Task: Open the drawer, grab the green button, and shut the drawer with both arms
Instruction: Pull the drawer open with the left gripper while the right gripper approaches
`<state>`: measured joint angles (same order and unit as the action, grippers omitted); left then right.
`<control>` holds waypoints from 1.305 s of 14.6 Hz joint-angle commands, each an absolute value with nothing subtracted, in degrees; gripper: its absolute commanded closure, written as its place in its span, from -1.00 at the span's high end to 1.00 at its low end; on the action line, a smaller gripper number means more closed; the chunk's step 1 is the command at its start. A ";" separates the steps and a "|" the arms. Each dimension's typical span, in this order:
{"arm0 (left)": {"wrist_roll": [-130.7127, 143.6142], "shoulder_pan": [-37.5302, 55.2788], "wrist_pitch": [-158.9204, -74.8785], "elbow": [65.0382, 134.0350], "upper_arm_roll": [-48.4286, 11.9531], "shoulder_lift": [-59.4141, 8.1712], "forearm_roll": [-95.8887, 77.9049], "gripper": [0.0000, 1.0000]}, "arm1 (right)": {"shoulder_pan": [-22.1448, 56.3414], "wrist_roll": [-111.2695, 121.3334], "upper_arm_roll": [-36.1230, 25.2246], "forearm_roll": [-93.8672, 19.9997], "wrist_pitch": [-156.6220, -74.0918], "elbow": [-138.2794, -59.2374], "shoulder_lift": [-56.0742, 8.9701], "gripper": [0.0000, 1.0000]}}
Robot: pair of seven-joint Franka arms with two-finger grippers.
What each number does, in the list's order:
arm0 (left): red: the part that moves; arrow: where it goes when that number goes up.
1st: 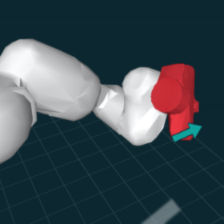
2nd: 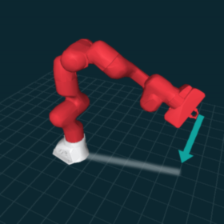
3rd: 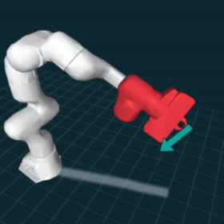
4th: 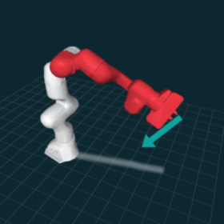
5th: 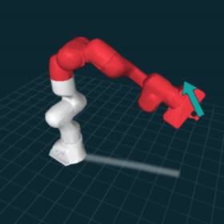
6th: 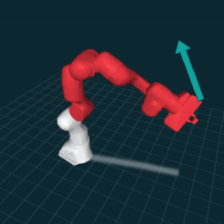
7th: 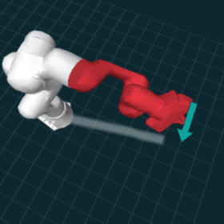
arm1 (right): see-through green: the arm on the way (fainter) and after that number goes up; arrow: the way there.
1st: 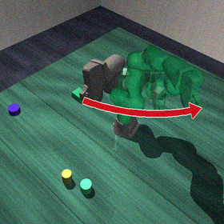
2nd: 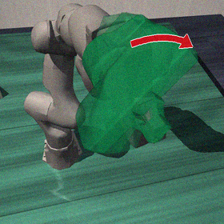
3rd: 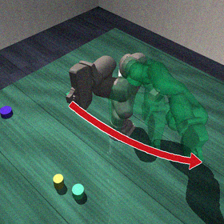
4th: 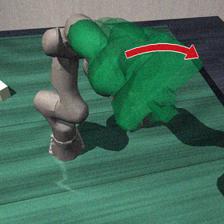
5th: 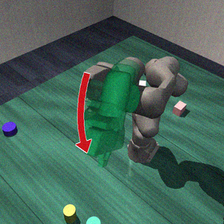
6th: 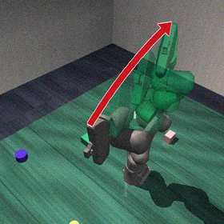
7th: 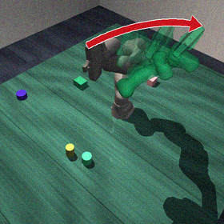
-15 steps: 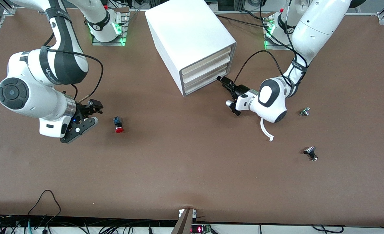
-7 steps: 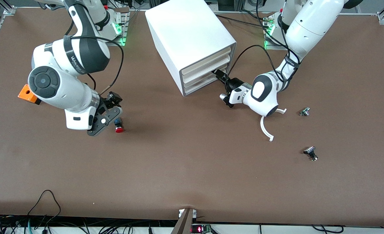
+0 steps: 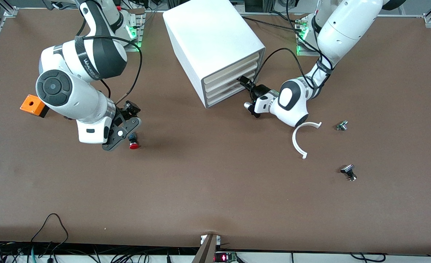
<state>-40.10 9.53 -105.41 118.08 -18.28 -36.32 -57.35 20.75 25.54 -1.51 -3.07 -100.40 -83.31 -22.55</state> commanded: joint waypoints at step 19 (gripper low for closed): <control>-41.05 8.35 -108.37 116.73 -13.10 -35.60 -59.94 -1.00 | 21.97 26.28 2.28 -3.78 -100.46 -80.33 -21.53 1.00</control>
<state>-42.99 8.10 -105.74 117.98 -15.45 -35.71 -59.02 21.58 25.69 1.97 -3.07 -100.51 -81.48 -21.80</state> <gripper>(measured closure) 0.877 0.000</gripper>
